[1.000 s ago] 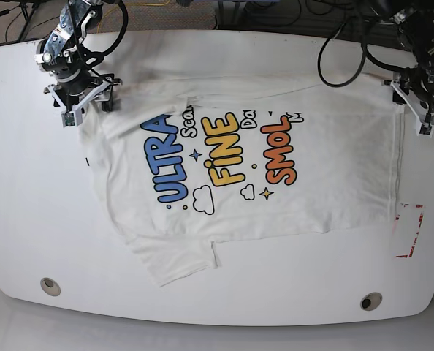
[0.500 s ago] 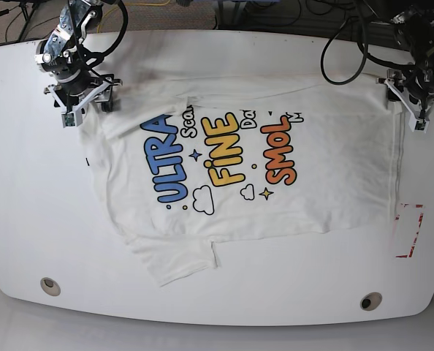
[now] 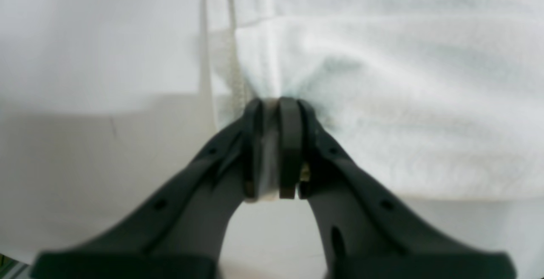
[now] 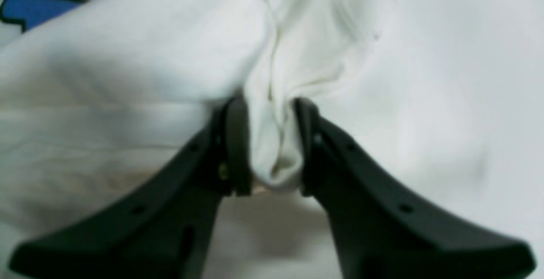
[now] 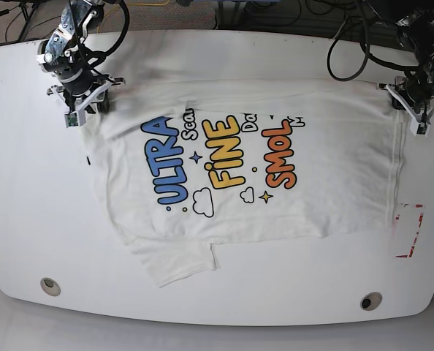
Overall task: Layout the t-shirt on the table in an organized manner, then fold the t-shirt properly
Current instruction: 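Pinch the shirt edge again with both grippers and pull it taut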
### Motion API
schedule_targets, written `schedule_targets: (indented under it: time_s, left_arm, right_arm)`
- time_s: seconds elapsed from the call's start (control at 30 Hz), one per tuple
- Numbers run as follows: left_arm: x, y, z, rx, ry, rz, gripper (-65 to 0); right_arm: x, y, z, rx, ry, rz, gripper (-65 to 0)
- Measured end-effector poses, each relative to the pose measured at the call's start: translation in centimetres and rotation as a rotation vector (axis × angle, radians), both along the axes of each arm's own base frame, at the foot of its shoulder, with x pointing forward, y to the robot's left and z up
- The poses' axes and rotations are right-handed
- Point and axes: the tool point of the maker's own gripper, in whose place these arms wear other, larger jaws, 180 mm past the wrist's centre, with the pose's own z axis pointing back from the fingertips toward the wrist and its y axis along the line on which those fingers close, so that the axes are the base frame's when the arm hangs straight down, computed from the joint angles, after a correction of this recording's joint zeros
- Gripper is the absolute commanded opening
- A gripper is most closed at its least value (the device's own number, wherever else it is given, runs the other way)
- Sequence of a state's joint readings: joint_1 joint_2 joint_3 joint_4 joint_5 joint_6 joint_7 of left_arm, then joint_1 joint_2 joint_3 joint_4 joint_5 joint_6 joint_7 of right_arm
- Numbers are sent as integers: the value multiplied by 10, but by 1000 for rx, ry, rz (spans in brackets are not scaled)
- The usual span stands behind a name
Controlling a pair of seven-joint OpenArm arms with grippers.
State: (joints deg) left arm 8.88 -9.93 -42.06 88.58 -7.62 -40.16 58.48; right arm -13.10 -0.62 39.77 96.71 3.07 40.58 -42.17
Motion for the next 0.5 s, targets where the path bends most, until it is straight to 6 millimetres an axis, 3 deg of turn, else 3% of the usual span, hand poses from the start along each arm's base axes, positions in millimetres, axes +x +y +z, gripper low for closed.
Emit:
schedule_targets:
  time_s: [0.23,0.5]
  left_arm:
    - [-7,-5,-2,8,3,-30,-604]
    - [-30,-7,1,67,64,-103,-603]
  right_arm:
    - [-11,-2,-2,-9,10,1,-542]
    - [-53,-20,3,-75,77,-23,-542]
